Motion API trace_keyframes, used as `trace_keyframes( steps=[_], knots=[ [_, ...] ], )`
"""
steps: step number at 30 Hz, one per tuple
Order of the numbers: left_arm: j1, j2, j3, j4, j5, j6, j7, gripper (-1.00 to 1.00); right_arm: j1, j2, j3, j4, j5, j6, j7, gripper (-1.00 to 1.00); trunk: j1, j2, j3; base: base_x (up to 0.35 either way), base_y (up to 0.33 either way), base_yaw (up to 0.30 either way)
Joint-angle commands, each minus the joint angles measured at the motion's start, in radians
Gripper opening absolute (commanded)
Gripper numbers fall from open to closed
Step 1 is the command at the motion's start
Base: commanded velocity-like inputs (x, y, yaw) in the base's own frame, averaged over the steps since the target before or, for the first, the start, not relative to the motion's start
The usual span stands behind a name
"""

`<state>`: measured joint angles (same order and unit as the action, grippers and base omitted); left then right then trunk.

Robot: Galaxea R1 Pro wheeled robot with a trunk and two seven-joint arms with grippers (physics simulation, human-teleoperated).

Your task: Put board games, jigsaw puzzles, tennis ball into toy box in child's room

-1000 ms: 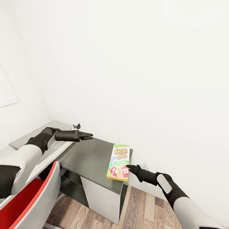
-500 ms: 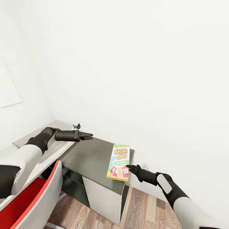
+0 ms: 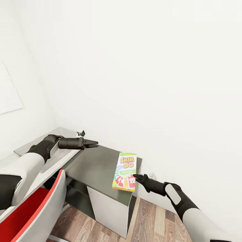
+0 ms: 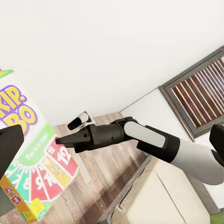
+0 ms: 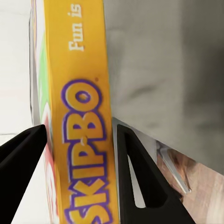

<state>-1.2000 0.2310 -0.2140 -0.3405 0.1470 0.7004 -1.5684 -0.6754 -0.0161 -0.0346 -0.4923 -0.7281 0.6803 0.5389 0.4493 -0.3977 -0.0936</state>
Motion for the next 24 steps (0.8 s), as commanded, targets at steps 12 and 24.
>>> trace_keyframes(
  steps=[12, 24],
  knots=[
    [-0.001, 0.002, -0.008, 0.0, 0.008, 0.01, -0.002, 1.0, -0.001, 0.002, -0.001, 0.0, -0.002, 0.007, 0.001, -1.0, 0.001, -0.002, 0.002, 0.0, 0.0, 0.059],
    [-0.001, 0.007, -0.009, 0.0, 0.009, 0.015, -0.002, 1.0, -0.001, 0.003, 0.002, 0.0, -0.002, 0.005, 0.002, -1.0, 0.001, -0.002, 0.002, 0.0, 0.0, 0.008]
  ],
)
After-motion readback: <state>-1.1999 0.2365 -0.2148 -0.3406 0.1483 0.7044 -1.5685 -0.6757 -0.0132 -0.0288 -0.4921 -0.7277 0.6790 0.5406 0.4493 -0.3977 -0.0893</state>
